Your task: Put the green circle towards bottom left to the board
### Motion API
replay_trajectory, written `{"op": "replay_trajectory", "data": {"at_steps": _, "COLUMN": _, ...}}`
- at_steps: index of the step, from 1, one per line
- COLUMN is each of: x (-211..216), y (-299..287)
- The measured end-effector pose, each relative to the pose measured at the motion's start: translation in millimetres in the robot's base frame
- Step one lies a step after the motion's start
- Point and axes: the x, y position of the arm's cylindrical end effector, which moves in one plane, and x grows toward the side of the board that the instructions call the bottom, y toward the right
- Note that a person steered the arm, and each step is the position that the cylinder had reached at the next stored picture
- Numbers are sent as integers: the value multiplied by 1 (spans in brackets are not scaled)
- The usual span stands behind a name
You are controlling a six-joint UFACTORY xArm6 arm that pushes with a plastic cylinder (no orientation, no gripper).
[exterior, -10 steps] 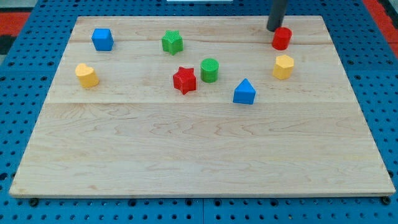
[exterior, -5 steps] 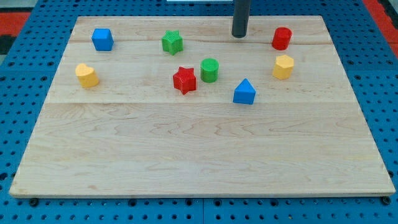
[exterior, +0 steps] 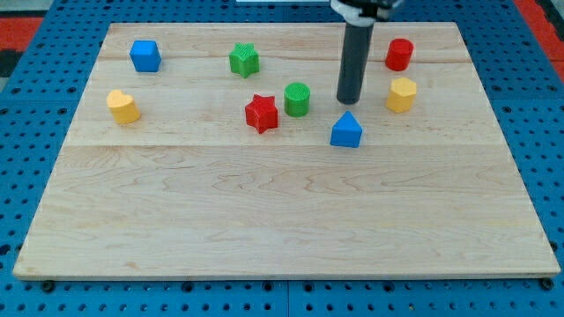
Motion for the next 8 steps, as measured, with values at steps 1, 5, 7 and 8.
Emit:
{"op": "replay_trajectory", "data": {"at_steps": 1, "x": 7, "y": 19}}
{"op": "replay_trajectory", "data": {"at_steps": 5, "x": 28, "y": -29}}
{"op": "replay_trajectory", "data": {"at_steps": 7, "x": -19, "y": -54}}
{"op": "replay_trajectory", "data": {"at_steps": 8, "x": -34, "y": -97}}
